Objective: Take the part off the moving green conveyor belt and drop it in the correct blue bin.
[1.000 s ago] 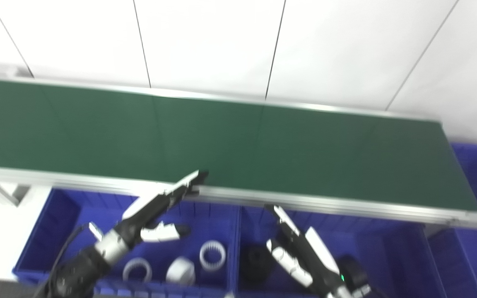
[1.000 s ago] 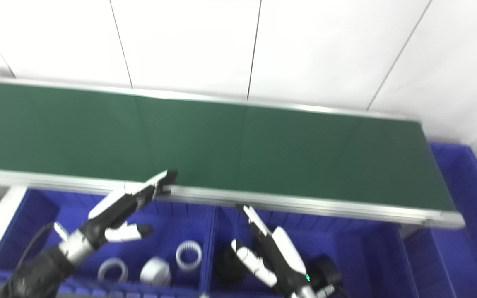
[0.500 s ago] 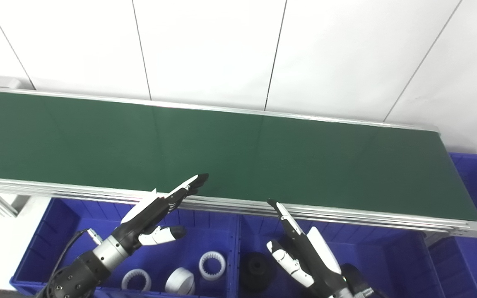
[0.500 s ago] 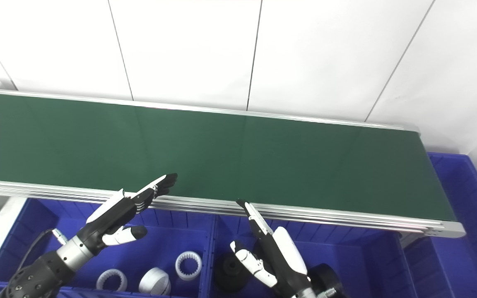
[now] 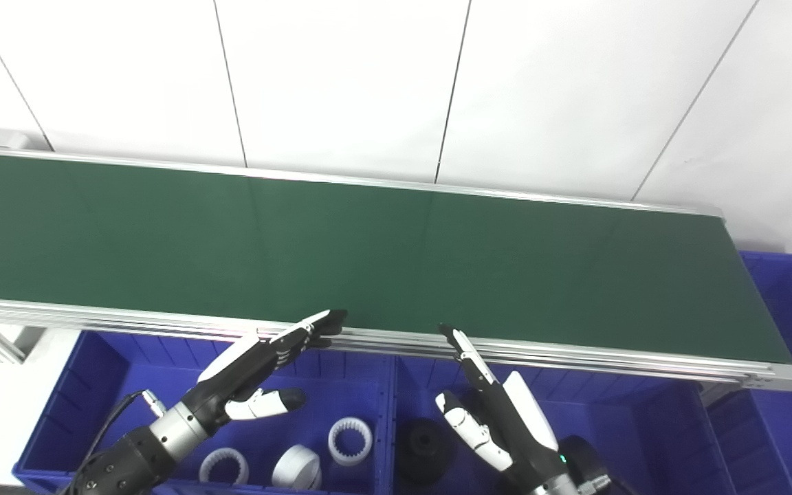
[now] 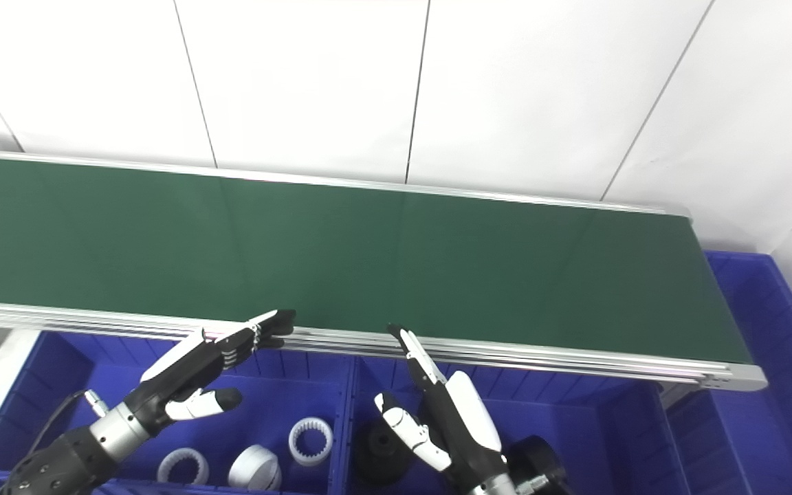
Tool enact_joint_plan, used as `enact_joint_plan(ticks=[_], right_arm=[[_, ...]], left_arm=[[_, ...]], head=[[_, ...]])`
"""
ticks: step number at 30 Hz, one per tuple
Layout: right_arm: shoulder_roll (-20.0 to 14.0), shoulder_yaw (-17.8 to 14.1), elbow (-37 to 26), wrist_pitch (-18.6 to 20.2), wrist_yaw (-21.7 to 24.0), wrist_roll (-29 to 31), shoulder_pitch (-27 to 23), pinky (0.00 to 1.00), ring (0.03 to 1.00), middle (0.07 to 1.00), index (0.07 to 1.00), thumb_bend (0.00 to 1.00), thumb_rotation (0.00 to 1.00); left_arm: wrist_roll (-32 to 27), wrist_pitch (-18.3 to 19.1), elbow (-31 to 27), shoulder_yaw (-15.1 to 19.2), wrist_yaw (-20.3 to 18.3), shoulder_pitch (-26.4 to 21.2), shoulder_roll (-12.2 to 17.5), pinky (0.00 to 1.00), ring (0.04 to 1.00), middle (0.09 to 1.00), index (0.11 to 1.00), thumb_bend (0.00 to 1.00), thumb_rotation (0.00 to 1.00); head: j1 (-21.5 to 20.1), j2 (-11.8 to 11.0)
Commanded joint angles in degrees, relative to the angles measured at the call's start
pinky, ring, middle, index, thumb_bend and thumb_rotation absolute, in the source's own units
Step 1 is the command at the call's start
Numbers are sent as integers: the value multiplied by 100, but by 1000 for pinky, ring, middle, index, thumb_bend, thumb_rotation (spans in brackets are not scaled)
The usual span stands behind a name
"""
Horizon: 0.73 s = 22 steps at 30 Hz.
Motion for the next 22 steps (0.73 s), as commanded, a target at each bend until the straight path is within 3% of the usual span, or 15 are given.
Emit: enact_joint_plan(ticks=[1,3,7,13,21,22], right_arm=[[76,16,11,-151,-76,27,-127,929,978,1000,990,435,998],[61,-1,149,-231,-101,59,-165,943,991,1000,993,454,1000],[-9,-80,119,-311,-133,150,-133,963,993,1000,996,467,1000],[-84,-169,-357,-152,-101,123,72,946,986,1000,985,399,1000],[-90,-237,-675,-14,12,195,167,937,981,1000,980,337,974],[-87,-244,-686,-13,14,194,167,937,981,1000,980,335,972]], left_arm=[[-49,-201,16,82,-53,-132,19,940,962,981,967,508,858],[27,-201,27,81,-51,-124,-45,945,970,987,973,440,872],[42,-201,15,58,-71,-132,-158,947,972,988,974,414,891],[1,-201,-1,130,-153,-137,-226,950,977,996,976,495,875],[48,-201,71,243,-162,-159,-229,938,972,993,977,571,892],[45,-201,92,251,-177,-170,-224,937,972,993,977,571,893]], head=[[-8,0],[145,14],[442,61],[670,129],[680,174],[530,175]])
